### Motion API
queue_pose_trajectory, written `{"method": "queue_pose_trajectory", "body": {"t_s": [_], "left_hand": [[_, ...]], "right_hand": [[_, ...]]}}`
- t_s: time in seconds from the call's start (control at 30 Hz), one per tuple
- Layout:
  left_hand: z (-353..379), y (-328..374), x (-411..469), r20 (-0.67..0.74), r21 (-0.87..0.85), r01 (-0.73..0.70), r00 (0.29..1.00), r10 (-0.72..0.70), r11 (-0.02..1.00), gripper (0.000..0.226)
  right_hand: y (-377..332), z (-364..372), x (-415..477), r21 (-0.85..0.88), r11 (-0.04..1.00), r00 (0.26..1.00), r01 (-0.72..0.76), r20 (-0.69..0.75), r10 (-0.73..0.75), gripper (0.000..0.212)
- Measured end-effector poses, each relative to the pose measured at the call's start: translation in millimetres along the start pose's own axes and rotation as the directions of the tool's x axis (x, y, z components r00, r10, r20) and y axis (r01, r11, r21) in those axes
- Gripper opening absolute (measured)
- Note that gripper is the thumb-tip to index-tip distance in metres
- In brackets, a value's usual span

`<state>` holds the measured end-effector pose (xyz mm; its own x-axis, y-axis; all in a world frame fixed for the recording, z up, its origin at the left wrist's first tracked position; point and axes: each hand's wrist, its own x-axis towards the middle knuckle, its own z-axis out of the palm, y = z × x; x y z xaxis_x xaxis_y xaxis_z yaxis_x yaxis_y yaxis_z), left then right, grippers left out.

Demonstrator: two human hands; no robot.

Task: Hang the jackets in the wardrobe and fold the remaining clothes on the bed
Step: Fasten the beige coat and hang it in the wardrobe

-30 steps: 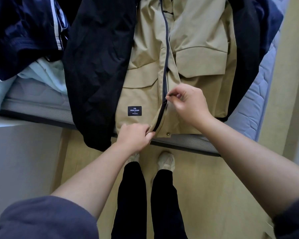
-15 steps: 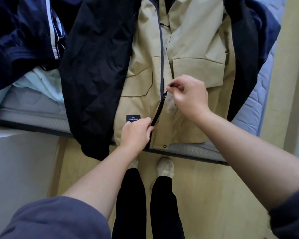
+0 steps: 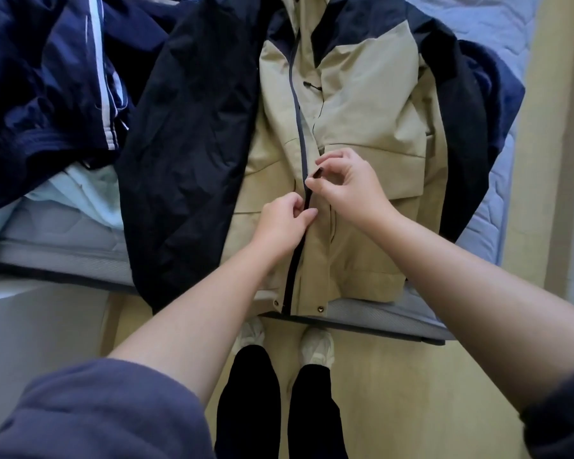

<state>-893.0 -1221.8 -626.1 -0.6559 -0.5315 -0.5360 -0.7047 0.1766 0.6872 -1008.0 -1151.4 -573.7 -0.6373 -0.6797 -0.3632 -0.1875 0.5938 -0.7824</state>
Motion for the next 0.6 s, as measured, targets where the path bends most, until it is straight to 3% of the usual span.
{"method": "queue_pose_trajectory", "body": {"t_s": [0.1,0.13,0.2,0.27,0.3,0.37,0.43,0.53,0.6], "left_hand": [[-2,-1,4,0.072,-0.157,0.034,0.997,-0.023,0.987,0.032],[-4,-5,2,0.100,-0.210,0.047,0.995,-0.027,0.977,0.028],[-8,-12,-3,0.135,-0.306,0.074,0.990,-0.034,0.949,0.025],[-12,-14,-7,0.160,-0.374,0.083,0.987,-0.024,0.924,0.023],[-14,-14,-8,0.172,-0.391,0.079,0.985,-0.012,0.917,0.023],[-18,-11,-12,0.180,-0.414,0.058,0.983,0.019,0.909,0.022],[-24,-9,-17,0.156,-0.470,0.036,0.987,0.042,0.882,0.023],[-31,-13,-25,0.145,-0.544,0.048,0.989,0.037,0.838,0.028],[-29,-14,-30,0.168,-0.474,0.014,0.983,0.075,0.880,0.031]], "right_hand": [[2,-7,5,0.198,0.967,0.987,-0.160,0.058,0.152,0.010],[1,-10,7,0.322,0.911,0.966,-0.258,0.117,0.232,0.016],[-2,-9,13,0.546,0.689,0.878,-0.477,0.272,0.393,0.019],[-6,-4,21,0.574,0.544,0.784,-0.611,0.346,0.516,0.009],[-8,-2,24,0.506,0.565,0.755,-0.652,0.363,0.546,0.012],[-12,1,29,0.378,0.639,0.741,-0.670,0.381,0.553,0.012],[-12,-1,30,0.410,0.650,0.768,-0.640,0.343,0.540,0.011],[-3,-13,11,0.639,0.523,0.798,-0.565,0.261,0.543,0.009],[9,-17,-11,0.674,0.462,0.760,-0.576,0.234,0.606,0.010]]}}
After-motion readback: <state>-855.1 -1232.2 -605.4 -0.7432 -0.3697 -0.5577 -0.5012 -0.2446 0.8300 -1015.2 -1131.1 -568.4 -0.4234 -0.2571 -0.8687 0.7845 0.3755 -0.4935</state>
